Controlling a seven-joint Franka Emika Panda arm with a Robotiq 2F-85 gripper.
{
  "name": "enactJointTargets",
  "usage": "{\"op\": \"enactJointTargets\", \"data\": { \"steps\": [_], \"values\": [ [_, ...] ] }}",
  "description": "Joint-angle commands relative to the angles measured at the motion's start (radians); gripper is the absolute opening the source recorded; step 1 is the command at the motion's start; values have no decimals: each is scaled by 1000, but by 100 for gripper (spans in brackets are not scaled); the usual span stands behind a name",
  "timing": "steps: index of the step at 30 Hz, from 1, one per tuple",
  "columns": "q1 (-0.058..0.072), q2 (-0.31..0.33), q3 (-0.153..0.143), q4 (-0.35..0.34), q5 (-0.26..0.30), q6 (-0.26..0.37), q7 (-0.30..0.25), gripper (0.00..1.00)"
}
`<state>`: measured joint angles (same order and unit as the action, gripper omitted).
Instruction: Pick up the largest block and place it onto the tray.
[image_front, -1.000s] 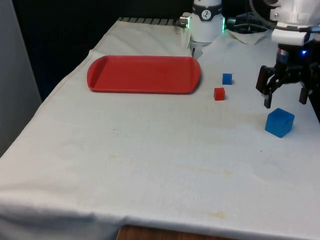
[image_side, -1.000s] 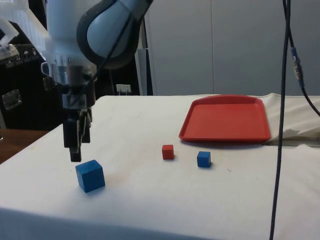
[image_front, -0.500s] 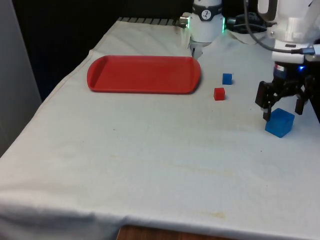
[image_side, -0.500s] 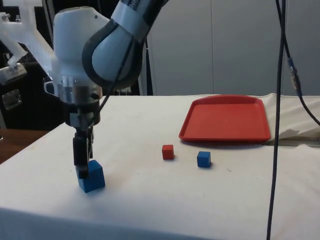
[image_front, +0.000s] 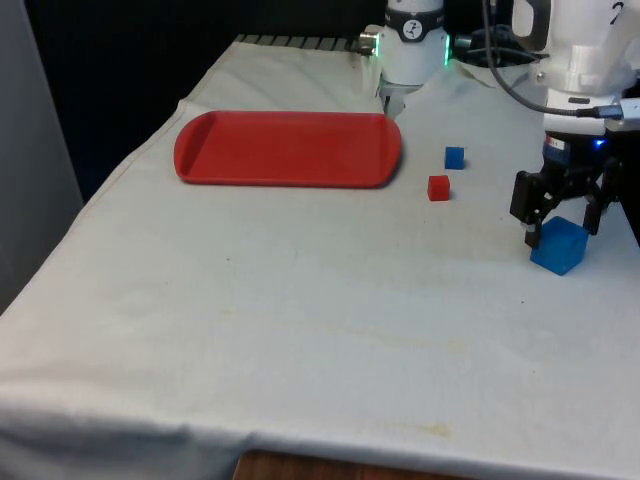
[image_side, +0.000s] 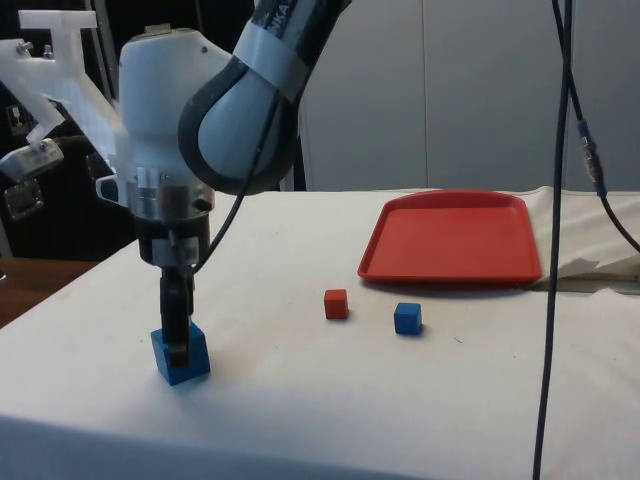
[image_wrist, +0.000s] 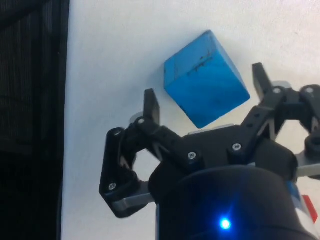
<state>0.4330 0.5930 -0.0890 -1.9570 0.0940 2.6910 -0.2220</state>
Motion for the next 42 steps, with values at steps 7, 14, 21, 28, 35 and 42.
{"op": "enactJointTargets", "data": {
  "steps": [7, 14, 21, 28, 35, 42],
  "values": [
    [0, 6, 1, 2, 0, 12, -3, 5],
    [1, 7, 1, 2, -1, 12, -3, 3],
    [-3, -35, -4, -11, 0, -13, -4, 3],
    [-3, -90, -10, -36, -1, -42, -2, 3],
    [-4, -164, -18, -64, -4, -84, 1, 3],
    [-6, -227, -25, -88, -6, -118, 1, 3]
  ]
}}
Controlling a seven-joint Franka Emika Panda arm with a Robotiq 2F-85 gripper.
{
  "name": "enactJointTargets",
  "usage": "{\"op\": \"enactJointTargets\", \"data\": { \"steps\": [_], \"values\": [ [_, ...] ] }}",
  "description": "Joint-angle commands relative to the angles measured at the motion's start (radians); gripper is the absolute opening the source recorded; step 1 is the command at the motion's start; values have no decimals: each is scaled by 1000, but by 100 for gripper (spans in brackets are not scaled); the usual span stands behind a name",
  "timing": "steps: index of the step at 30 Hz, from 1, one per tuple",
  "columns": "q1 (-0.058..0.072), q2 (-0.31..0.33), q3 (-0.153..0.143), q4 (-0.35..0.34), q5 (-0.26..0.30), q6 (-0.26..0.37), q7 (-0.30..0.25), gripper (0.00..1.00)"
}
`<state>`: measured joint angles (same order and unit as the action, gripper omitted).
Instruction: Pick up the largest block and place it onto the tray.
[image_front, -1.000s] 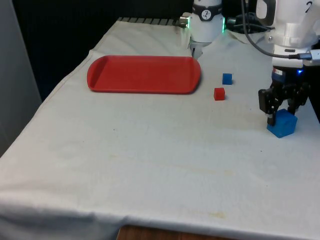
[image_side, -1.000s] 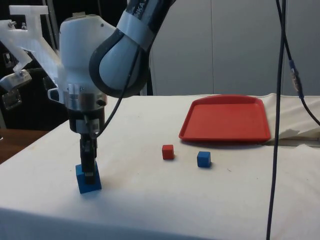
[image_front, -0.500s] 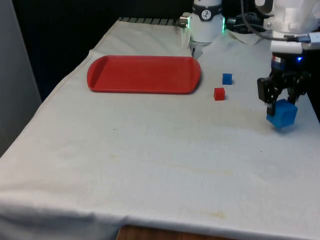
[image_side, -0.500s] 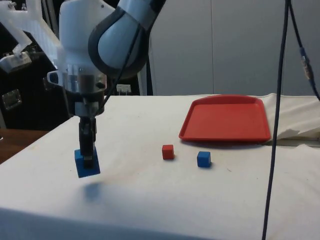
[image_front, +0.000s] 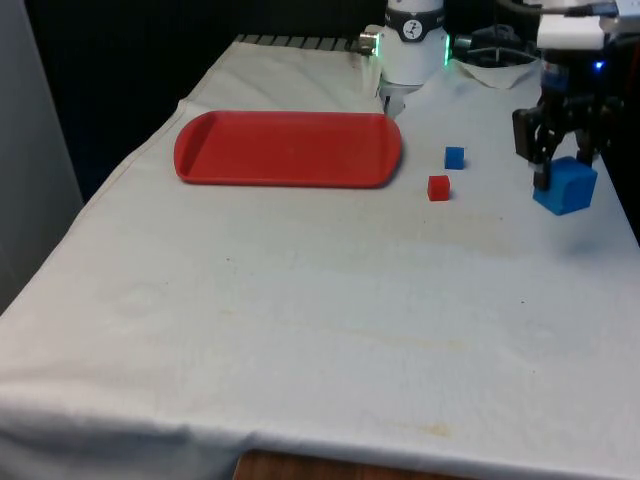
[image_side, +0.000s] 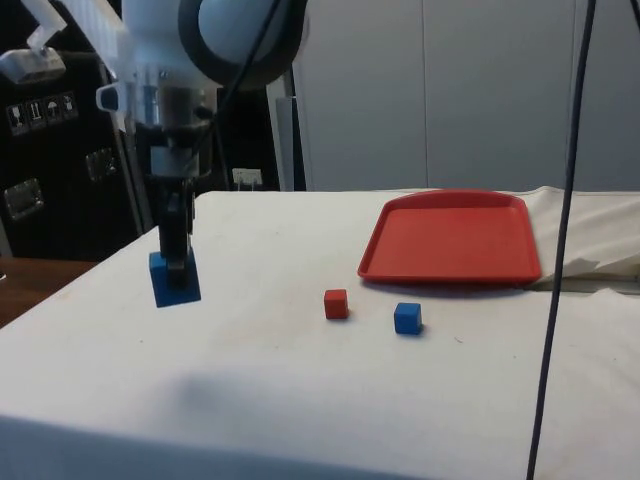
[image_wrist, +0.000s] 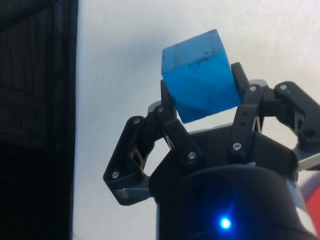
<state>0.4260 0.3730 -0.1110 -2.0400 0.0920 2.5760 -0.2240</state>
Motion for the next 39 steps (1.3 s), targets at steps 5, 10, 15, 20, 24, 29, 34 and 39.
{"op": "enactJointTargets", "data": {
  "steps": [5, 10, 15, 20, 24, 29, 34, 39],
  "values": [
    [2, -44, -7, -17, -6, -27, 3, 3],
    [-1, -93, -11, -33, -7, -58, 3, 3],
    [-2, -122, -18, -52, -9, -71, 2, 3],
    [-6, -156, -28, -86, -9, -76, -6, 3],
    [-6, -167, -35, -103, -5, -73, -15, 3],
    [-7, -180, -43, -124, -2, -69, -25, 3],
    [-9, -202, -56, -163, -2, -63, -39, 3],
    [-10, -232, -71, -214, -3, -51, -55, 3]
  ]
}}
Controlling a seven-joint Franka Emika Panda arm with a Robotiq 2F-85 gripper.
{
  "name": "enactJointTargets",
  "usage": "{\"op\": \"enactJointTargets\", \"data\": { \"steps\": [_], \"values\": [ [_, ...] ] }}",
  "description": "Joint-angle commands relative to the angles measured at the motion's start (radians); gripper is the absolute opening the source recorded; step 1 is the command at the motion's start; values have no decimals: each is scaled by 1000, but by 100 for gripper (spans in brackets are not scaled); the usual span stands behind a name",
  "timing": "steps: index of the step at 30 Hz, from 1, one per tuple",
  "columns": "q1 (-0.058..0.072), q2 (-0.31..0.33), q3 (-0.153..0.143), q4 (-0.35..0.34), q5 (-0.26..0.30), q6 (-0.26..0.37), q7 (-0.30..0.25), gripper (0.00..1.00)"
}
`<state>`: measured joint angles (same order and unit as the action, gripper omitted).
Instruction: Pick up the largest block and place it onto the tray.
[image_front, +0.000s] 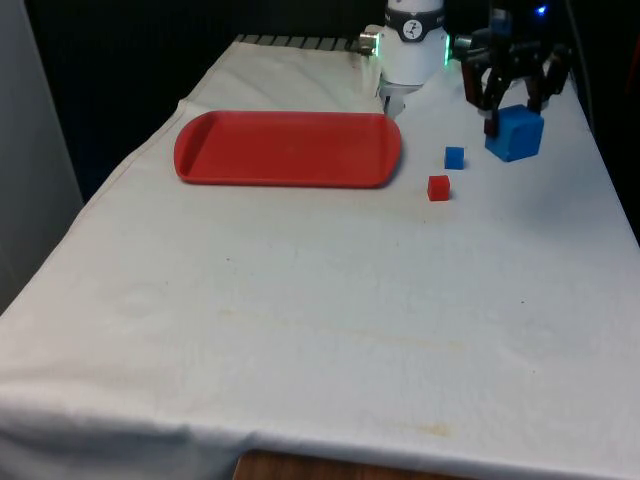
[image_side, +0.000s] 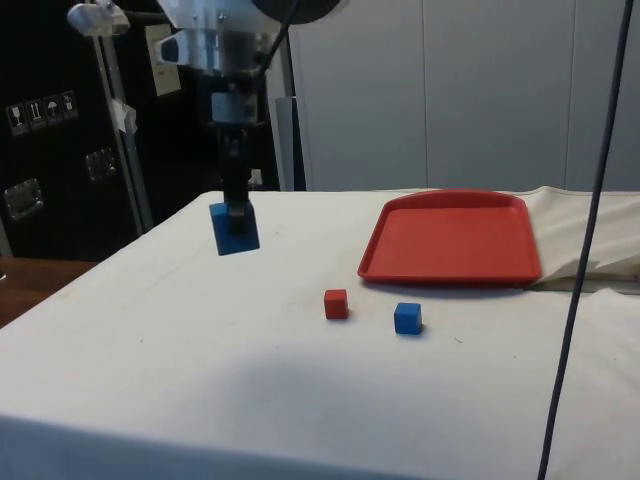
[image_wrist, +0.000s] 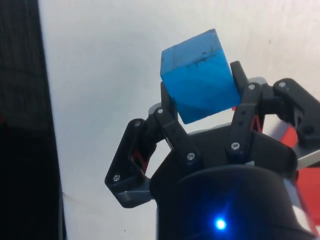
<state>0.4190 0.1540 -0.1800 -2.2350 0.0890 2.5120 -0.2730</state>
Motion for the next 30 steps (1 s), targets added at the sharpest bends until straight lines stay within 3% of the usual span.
{"op": "enactJointTargets", "data": {
  "steps": [1, 7, 12, 15, 16, 23, 24, 25, 30],
  "values": [
    [-3, -19, -5, -29, 0, 16, -10, 3],
    [-1, -46, -26, -79, 0, 20, -30, 3],
    [-7, -81, -56, -138, 0, 42, -67, 3],
    [-10, -84, -73, -149, 2, 43, -87, 3],
    [-5, -80, -73, -143, 0, 37, -80, 3],
    [-17, -84, -118, -166, 7, 44, -136, 3],
    [-12, -80, -120, -160, 1, 38, -129, 3],
    [-18, -84, -125, -168, 7, 44, -143, 3],
    [-23, -84, -162, -181, 9, 45, -182, 3]
  ]
}}
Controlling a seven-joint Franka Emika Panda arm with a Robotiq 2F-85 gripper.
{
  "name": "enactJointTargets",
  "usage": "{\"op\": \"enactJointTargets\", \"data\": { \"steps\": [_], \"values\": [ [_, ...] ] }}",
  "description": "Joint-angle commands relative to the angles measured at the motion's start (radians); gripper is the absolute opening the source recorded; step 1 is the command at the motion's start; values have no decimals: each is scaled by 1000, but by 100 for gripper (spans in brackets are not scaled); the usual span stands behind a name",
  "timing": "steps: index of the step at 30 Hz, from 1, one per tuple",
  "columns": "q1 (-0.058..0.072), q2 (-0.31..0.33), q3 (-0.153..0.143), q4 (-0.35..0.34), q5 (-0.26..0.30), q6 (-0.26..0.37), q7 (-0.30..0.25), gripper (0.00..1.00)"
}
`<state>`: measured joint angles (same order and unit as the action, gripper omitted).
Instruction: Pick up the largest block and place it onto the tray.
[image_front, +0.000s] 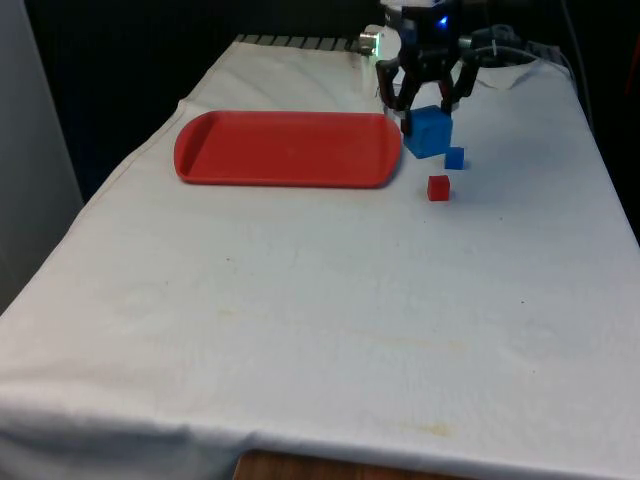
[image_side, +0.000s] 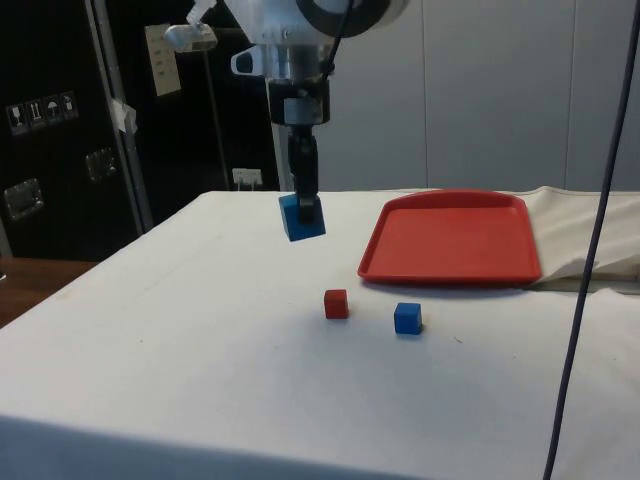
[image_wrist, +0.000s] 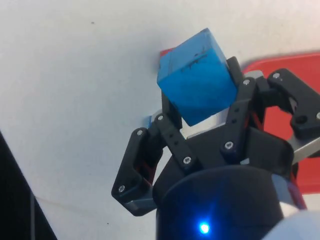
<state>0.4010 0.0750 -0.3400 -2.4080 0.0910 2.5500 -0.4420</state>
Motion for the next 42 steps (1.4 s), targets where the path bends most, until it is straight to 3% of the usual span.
{"op": "enactJointTargets", "data": {
  "steps": [1, 3, 10, 11, 12, 20, 21, 22, 29, 30, 33, 37, 38, 39, 42],
  "values": [
    [-5, -5, -8, -10, 7, 7, -19, 3],
    [-2, 0, -12, -5, 0, 0, -13, 3],
    [-11, -35, -59, -63, 5, 18, -77, 3],
    [-6, -23, -57, -49, 2, 6, -68, 3],
    [-11, -39, -65, -70, 4, 19, -84, 3],
    [-13, -75, -126, -131, 1, 37, -150, 3],
    [-9, -66, -126, -121, 2, 26, -145, 3],
    [-14, -79, -133, -136, 0, 38, -158, 3],
    [-15, -101, -188, -178, 0, 51, -219, 3],
    [-10, -93, -190, -171, 2, 41, -217, 3],
    [-17, -108, -209, -191, -2, 55, -241, 3],
    [-19, -113, -248, -207, -3, 57, -282, 3],
    [-13, -106, -243, -198, 2, 45, -275, 3],
    [-19, -112, -256, -209, -3, 57, -290, 3],
    [-19, -111, -280, -215, -2, 58, -314, 3]
  ]
}}
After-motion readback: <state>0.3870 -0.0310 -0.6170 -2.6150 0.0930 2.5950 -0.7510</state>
